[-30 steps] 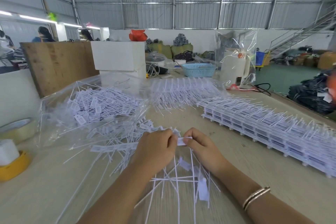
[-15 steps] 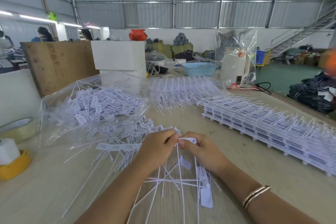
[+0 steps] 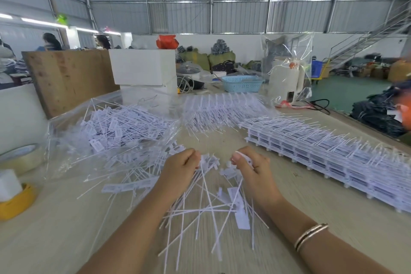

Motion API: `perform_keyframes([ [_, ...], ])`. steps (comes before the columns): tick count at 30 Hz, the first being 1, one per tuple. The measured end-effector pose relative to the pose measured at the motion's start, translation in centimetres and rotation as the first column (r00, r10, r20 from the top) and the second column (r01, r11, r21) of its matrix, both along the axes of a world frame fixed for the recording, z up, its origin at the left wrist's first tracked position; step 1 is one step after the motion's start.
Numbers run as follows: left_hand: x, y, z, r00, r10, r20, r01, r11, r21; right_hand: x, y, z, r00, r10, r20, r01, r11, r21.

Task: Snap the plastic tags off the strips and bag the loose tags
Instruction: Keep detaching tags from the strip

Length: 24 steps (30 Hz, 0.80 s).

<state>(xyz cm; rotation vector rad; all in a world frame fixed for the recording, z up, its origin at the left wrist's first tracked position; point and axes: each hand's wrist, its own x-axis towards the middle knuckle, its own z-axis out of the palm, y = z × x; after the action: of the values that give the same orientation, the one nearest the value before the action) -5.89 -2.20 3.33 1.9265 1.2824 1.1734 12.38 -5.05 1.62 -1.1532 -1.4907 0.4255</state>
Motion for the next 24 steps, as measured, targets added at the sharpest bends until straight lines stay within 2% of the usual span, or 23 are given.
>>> perform_keyframes([
  [3,0.3,-0.5,0.2,0.997,0.009,-0.080,0.002,0.990,0.139,0.0,0.6,-0.4,0.998,-0.068,0.018,0.069,0.992,-0.104],
  [8,0.6,-0.9,1.0,0.951,0.095,-0.293,0.020,0.930,0.367,0.8,2.0,-0.7,0.944,-0.278,0.177,0.314,0.921,-0.229],
  [10,0.6,-1.2,1.0,0.936,0.117,-0.331,0.029,0.914,0.405,0.7,1.9,-0.7,0.930,-0.308,0.201,0.346,0.918,-0.195],
  [12,0.6,-1.1,0.9,0.917,0.158,-0.367,0.016,0.904,0.427,0.1,1.1,-0.2,0.950,-0.222,0.219,0.240,0.969,-0.059],
  [14,0.5,-1.0,0.8,0.912,0.204,-0.355,-0.035,0.903,0.429,-0.3,0.3,0.2,0.949,-0.022,0.314,0.013,0.999,0.032],
  [16,0.3,-0.8,0.7,0.908,0.234,-0.347,-0.072,0.904,0.422,-0.4,-0.2,0.2,0.835,0.222,0.504,-0.226,0.973,-0.054],
  [18,0.2,-0.8,0.7,0.899,0.243,-0.363,-0.083,0.911,0.404,-0.2,-0.3,0.2,0.664,0.373,0.648,-0.342,0.922,-0.180],
  [21,-0.1,-0.7,1.0,0.913,0.221,-0.342,-0.092,0.931,0.354,0.4,-0.1,0.5,0.539,0.396,0.743,-0.382,0.902,-0.204],
  [24,-0.7,-0.3,1.4,0.953,0.180,-0.245,-0.104,0.951,0.292,0.8,0.0,1.0,0.536,0.361,0.763,-0.379,0.911,-0.165],
])
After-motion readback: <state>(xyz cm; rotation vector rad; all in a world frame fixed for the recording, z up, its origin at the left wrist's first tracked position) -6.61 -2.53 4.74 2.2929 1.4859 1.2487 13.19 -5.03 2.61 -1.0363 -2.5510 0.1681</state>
